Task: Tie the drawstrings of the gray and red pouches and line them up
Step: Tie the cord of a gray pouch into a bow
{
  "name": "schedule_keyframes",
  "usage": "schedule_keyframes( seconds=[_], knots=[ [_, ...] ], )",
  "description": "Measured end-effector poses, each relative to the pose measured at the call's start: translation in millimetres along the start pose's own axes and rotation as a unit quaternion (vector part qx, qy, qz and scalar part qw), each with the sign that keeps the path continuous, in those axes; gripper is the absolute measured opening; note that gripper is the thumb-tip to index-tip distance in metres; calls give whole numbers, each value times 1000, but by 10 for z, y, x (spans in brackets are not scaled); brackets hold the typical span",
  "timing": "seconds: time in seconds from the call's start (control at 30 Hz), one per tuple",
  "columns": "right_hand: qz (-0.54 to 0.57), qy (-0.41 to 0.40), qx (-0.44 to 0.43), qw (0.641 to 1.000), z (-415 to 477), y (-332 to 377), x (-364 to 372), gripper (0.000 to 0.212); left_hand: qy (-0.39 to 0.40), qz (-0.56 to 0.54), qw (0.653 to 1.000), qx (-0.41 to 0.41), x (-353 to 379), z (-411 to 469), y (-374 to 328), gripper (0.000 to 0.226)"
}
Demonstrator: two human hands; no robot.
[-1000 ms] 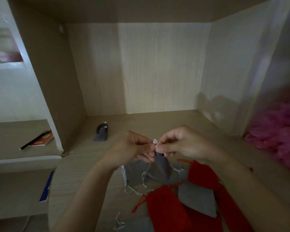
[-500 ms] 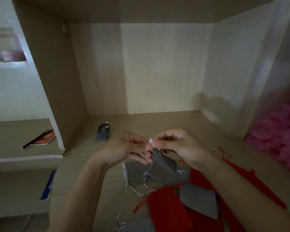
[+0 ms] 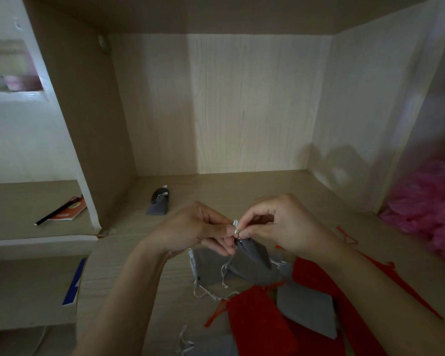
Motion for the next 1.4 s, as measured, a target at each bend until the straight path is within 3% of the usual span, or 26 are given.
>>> schedule_keyframes(
  seconds=[0.27,0.43,0.63,0.97,1.17,1.4],
  knots=[
    [-40,76,71,994,-43,-38,100,36,48,120,992,9,95,-39,11,13],
    [-22,69,73,995,-41,2,131,27,71,118,990,-13,73,-60,8,17],
    [-22,127,90,988,-96,8,254,16,149,160,975,-38,126,-127,52,8],
    [-12,47,142,989,-33,-148,100,21,69,238,967,56,149,-69,-17,17],
    [45,-1,117,992,4,14,-93,18,-3,122,984,130,153,-101,-222,12],
    [64,11,101,993,-19,146,-160,20,-7,61,986,155,164,-148,-300,15]
  ],
)
Point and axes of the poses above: each hand's wrist, its own z-axis towards the middle knuckle, its own x-axis out of the palm, y = z × x, the point moved 6 cm from there along z, towards the middle knuckle, and after that the axes turned 9 degrees about -y, right-handed, at the moved point
